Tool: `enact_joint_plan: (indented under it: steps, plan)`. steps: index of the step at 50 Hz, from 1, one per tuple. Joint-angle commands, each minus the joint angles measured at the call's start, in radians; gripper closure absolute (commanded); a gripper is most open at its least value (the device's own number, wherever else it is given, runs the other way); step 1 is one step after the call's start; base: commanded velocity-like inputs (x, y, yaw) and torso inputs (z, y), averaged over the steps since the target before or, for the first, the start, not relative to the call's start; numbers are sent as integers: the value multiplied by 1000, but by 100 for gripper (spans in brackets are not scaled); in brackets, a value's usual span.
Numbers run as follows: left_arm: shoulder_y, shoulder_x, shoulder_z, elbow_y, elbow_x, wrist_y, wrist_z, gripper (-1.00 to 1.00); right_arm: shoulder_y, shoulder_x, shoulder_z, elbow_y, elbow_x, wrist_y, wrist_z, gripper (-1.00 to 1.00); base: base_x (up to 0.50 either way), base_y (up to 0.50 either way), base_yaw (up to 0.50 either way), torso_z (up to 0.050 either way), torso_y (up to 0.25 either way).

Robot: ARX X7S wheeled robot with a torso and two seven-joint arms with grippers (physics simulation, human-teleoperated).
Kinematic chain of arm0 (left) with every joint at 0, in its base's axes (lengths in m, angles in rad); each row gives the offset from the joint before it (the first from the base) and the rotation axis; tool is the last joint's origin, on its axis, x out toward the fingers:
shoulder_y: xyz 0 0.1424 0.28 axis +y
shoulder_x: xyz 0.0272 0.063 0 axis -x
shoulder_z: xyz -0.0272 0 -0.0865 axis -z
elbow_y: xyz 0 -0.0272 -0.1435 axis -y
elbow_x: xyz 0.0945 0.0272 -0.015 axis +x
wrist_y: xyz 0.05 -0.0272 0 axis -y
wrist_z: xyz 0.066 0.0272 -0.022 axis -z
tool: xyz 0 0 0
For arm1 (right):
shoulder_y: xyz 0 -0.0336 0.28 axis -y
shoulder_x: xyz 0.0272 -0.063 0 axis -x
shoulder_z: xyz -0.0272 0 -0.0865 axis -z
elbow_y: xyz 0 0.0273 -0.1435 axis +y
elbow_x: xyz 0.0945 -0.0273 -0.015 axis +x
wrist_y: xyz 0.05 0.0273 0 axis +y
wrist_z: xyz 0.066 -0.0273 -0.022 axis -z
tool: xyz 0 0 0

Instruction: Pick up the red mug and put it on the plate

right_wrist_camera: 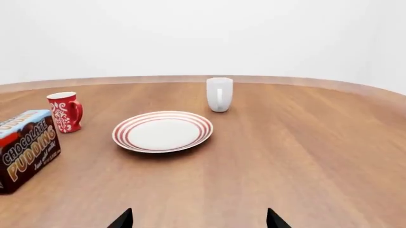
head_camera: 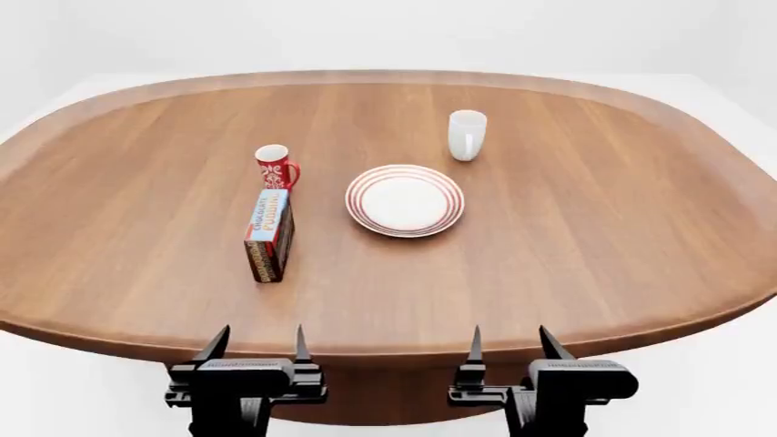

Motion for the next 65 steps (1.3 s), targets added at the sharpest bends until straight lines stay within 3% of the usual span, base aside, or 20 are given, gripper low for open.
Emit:
enact_joint_plan:
  steps: [1, 9, 20, 21, 23, 24, 27, 28, 30, 34, 39, 49, 54, 65]
  plan:
    - [-1, -16, 16, 11, -21, -2, -24, -100, 3, 20, -22, -11, 11, 8, 24, -100, 0, 0, 0, 0, 0]
    - [6, -41, 10, 185, -62, -75, -33, -100, -4, 59, -16, -261, 29, 173, 44, -100, 0, 0, 0, 0, 0]
    - [-27, -138, -110, 706, -212, -305, -70, -100, 93, 197, 126, -1038, 142, 682, 108, -100, 0, 0, 0, 0, 0]
    - [-30, -143, -125, 734, -230, -318, -74, -100, 99, 285, 109, -1039, 223, 646, 208, -100, 0, 0, 0, 0, 0]
    - [-43, -153, -158, 788, -268, -354, -89, -100, 133, 571, -14, -1039, 480, 489, 508, -100, 0, 0, 0, 0, 0]
    - [-53, -166, -189, 844, -301, -381, -100, -100, 196, 721, -148, -1039, 588, 339, 658, -100, 0, 0, 0, 0, 0]
    - [-69, -183, -244, 919, -374, -425, -123, -100, 441, 1159, -535, -1039, 628, 75, 1082, -100, 0, 0, 0, 0, 0]
    - [-60, -186, -296, 968, -419, -415, -132, -100, 547, 1259, -668, -1039, 615, -27, 1136, -100, 0, 0, 0, 0, 0]
    - [-73, -205, -358, 1020, -499, -442, -164, -100, 757, 1334, -906, -1039, 605, -108, 1189, -100, 0, 0, 0, 0, 0]
    - [-76, -299, -377, 1041, -593, -412, -270, -100, 1100, 1366, -1283, -1039, 582, -173, 1252, -100, 0, 0, 0, 0, 0]
    - [-66, -343, -349, 1034, -610, -369, -315, -100, 1417, 1352, -1638, -1039, 561, -201, 1305, -100, 0, 0, 0, 0, 0]
    - [-67, -366, -330, 1022, -617, -353, -339, -100, 1889, 1286, -2178, -1039, 530, -271, 1418, -100, 0, 264, 0, 0, 0]
    - [-67, -375, -326, 1019, -620, -346, -348, -100, 2009, 1249, -2330, -1038, 514, -300, 1465, -100, 0, 500, 0, 0, 0]
    - [-56, -383, -308, 1009, -607, -326, -352, -100, 2033, 1230, -2369, -1035, 510, -310, 1481, -100, 0, 500, 0, 0, 0]
